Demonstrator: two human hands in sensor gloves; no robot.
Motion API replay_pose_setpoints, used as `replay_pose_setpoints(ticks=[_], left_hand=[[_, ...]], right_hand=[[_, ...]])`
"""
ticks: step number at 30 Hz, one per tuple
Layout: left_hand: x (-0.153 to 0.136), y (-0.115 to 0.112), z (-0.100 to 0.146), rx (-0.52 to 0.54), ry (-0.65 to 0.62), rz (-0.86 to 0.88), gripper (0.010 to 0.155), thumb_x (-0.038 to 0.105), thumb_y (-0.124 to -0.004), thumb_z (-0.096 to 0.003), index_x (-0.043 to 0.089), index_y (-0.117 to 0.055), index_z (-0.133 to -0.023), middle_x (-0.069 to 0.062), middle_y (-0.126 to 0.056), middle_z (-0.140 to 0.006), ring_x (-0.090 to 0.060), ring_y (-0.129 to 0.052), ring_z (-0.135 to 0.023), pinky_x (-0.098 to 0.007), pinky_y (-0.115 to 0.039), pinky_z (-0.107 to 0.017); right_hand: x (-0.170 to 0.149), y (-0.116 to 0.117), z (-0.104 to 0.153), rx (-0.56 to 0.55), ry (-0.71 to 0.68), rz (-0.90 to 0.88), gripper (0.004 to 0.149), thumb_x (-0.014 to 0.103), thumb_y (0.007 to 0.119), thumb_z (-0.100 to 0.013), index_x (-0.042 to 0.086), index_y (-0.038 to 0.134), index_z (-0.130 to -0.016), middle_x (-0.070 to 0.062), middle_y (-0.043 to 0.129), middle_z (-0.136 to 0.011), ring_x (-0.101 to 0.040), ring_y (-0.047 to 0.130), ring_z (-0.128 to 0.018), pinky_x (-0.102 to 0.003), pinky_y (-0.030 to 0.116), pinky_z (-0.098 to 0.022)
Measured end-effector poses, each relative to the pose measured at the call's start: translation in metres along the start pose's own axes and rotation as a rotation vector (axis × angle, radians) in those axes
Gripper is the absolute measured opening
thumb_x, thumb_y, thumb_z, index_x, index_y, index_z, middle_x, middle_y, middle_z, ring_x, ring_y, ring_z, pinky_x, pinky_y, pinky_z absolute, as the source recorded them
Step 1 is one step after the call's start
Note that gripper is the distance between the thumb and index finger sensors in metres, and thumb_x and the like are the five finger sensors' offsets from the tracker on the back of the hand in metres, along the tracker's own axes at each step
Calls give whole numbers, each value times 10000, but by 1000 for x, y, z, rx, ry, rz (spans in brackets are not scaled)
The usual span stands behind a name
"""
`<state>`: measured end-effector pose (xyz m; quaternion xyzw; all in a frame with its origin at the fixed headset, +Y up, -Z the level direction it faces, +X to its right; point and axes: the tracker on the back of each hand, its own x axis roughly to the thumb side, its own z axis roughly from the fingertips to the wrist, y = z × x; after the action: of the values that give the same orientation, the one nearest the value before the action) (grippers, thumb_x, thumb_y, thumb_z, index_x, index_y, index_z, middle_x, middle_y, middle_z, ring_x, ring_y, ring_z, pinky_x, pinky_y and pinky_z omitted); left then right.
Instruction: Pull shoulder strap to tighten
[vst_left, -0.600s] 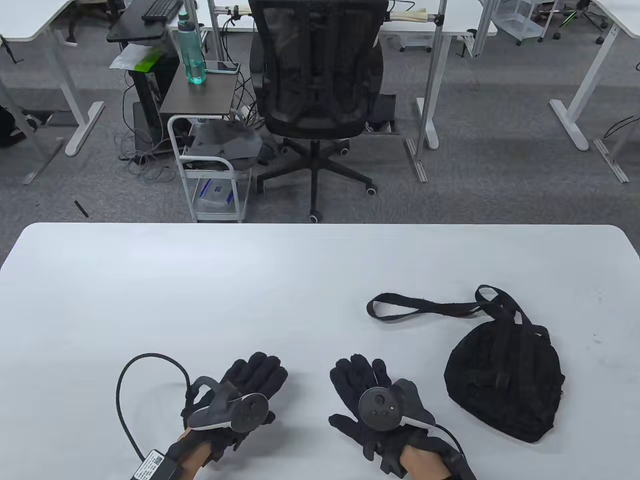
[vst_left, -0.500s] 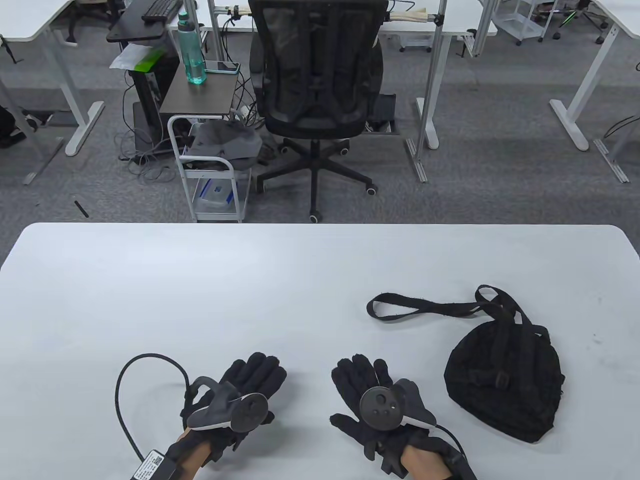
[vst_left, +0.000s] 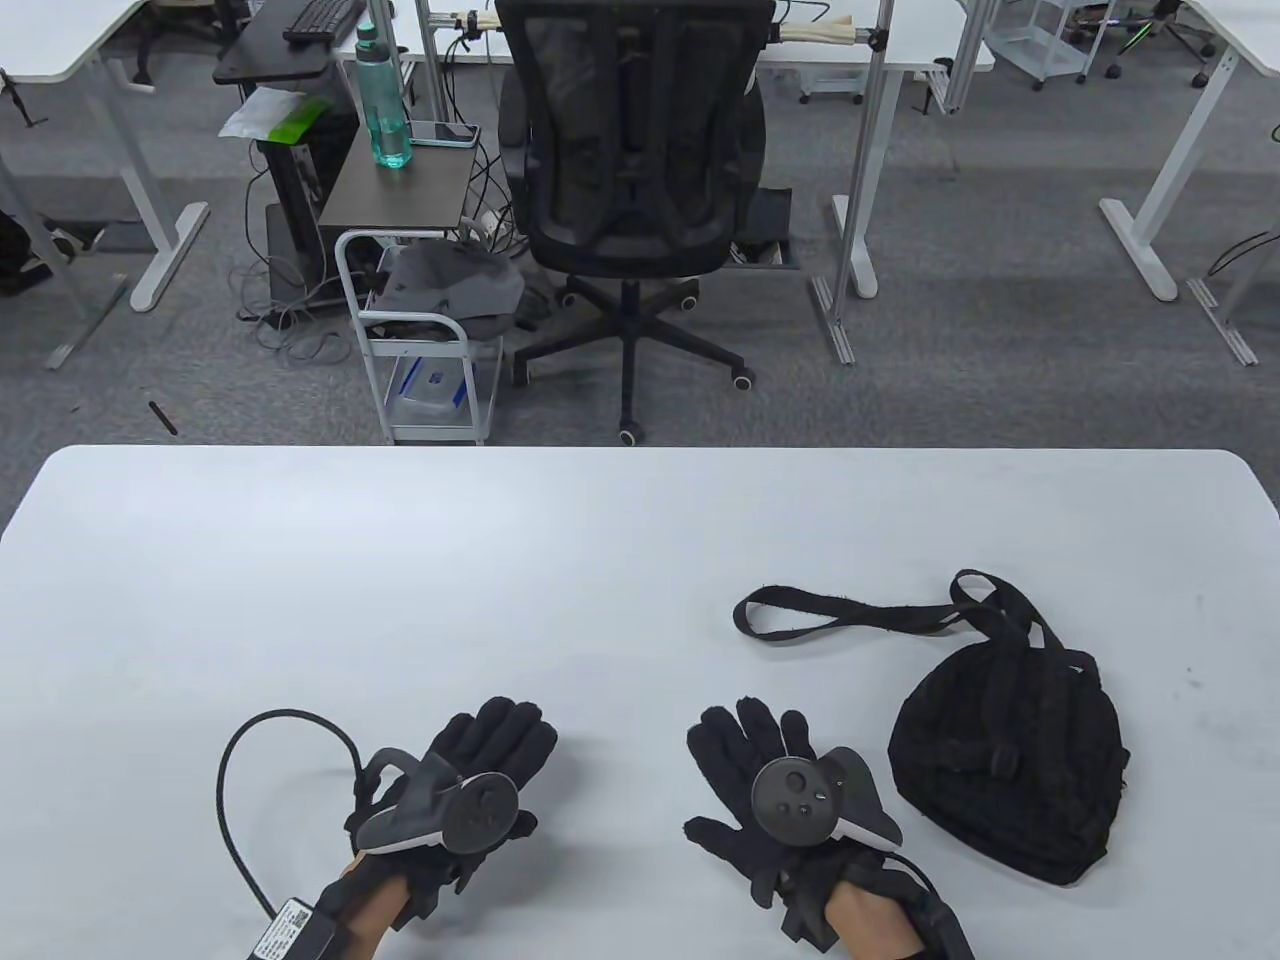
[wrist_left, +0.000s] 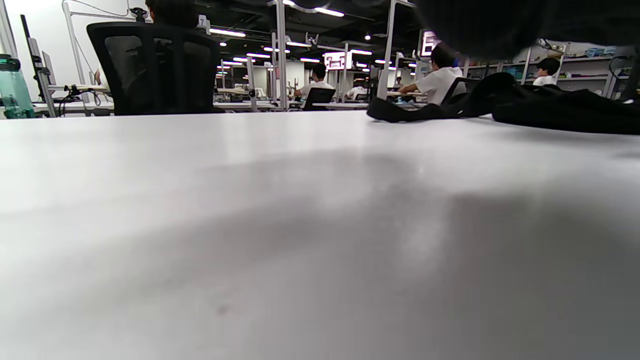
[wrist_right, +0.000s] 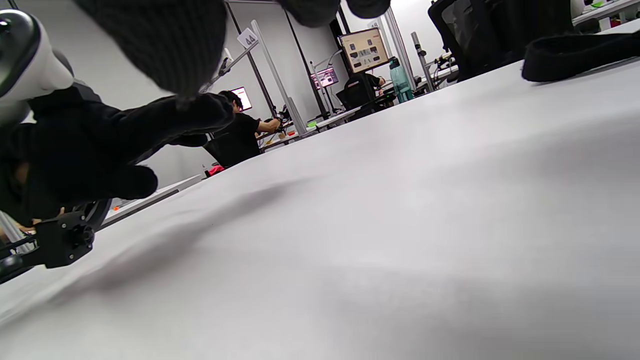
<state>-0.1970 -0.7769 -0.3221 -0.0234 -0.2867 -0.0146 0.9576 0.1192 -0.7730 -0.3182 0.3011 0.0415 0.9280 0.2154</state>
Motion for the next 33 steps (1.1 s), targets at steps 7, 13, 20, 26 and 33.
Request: replay_pose_setpoints(ticks=[7, 13, 20, 26, 33], left_hand=[[-3, 3, 4, 5, 19, 8, 855, 547, -709, -368, 323, -275, -1070, -9, -301, -1214, -308, -355, -1123, -545, -465, -790], [-5, 3, 5, -7, 34, 6, 858, 549, -708, -368, 322, -273, -1071, -10, -299, -1214, -310, -357, -1123, -547, -468, -788], [-7, 2, 2, -32, 44, 12, 836, 547, -709, -369, 318, -320, -1073, -24, -360, -1203, -312, -383, -1117, -545, -480, -785], [-5, 4, 5, -33, 33, 47, 843, 551, -707, -370, 318, -308, -1075, -22, -351, -1205, -315, -380, -1117, -546, -483, -784], [-4, 3, 4, -53, 33, 53, 844, 552, -705, -371, 318, -304, -1076, -26, -343, -1206, -316, -379, -1117, -546, -486, -783]], right_hand=[[-33, -39, 30, -141, 140, -16, 884, 528, 819, -408, 144, 401, -1086, -166, 325, -1128, -516, 181, -983, -708, 80, -583], [-93, -76, 75, -326, 393, -101, 927, 528, 873, -387, 140, 412, -1092, -170, 304, -1134, -529, 153, -983, -720, 63, -582], [-163, -71, 115, -281, 720, -223, 985, 549, 906, -367, 141, 384, -1096, -159, 229, -1133, -558, 79, -948, -729, 48, -564], [-185, -46, 121, -57, 883, -277, 1093, 654, 879, -323, 180, 268, -1094, -162, 89, -1109, -603, -8, -890, -748, 41, -533], [-178, -39, 110, 39, 860, -168, 1046, 498, 906, -384, 167, 183, -1064, -170, 76, -1099, -609, 17, -903, -760, 120, -584]])
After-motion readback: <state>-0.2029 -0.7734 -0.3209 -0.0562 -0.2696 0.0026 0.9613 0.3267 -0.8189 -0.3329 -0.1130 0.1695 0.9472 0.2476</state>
